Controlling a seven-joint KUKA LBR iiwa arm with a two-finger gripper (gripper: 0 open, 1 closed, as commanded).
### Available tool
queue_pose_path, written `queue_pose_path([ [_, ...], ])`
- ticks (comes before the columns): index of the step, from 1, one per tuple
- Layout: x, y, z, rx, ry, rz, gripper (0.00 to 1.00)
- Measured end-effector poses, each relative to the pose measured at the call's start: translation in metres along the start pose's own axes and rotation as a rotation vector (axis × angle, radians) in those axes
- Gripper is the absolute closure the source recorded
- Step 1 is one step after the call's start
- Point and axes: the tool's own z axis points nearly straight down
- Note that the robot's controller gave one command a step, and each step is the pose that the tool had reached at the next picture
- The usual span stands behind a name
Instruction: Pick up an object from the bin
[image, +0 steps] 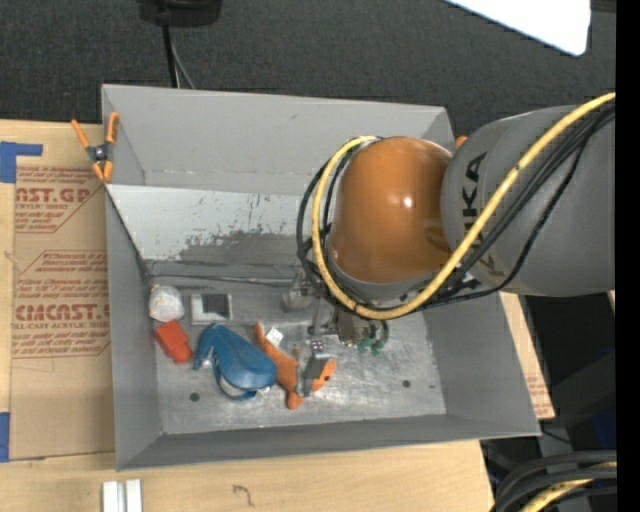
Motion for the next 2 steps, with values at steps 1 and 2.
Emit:
queue_pose_path([
  [1,0.0,0.0,0.0,0.0,0.0,0.0,0.0],
  [2,-0.002,-0.01,0.038,0.0,-0.008,-0.056,0.0],
])
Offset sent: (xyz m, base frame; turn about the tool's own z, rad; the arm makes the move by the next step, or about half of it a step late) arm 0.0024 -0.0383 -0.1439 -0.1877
